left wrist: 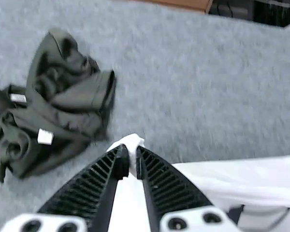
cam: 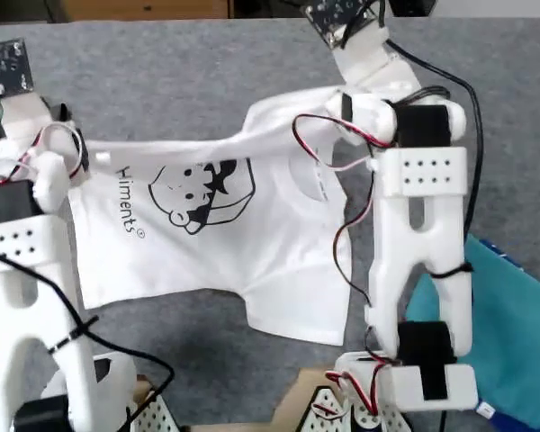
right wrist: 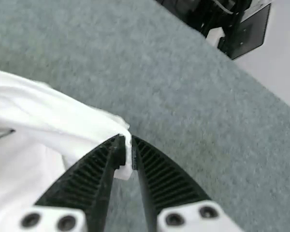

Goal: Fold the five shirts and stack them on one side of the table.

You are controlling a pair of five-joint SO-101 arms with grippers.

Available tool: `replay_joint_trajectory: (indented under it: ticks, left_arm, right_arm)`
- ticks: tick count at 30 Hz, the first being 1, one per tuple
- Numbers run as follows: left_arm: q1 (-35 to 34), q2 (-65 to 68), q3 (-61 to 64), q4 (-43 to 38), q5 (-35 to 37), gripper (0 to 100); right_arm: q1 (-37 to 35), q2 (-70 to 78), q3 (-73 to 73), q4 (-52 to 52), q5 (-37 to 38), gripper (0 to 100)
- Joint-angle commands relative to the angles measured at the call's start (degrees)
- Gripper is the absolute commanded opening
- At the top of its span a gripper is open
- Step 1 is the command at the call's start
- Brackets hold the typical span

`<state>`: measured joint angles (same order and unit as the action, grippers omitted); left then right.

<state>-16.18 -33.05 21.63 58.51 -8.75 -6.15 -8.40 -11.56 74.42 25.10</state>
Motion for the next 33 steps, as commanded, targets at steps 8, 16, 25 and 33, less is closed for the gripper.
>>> replay_joint_trajectory:
  ticks: [8, 16, 25, 33]
  left_arm:
    - [3.52, -6.46, 12.57, 5.63, -4.40, 2]
    - [3.08, -9.54, 24.00, 5.19, -4.48, 2]
    - [-5.54, -8.75, 25.41, -4.75, -4.40, 2]
    - [-5.45, -8.75, 27.43, -6.15, -4.40, 2]
  right_arm:
    - [0.57, -24.57, 22.99, 4.04, 1.93, 0.4]
    - [0.57, -44.35, 49.01, 3.69, 1.93, 0.4]
    - [0.66, -60.88, 68.97, 4.22, 4.75, 0.5]
    - [0.92, -68.70, 73.01, 6.15, 11.60, 0.5]
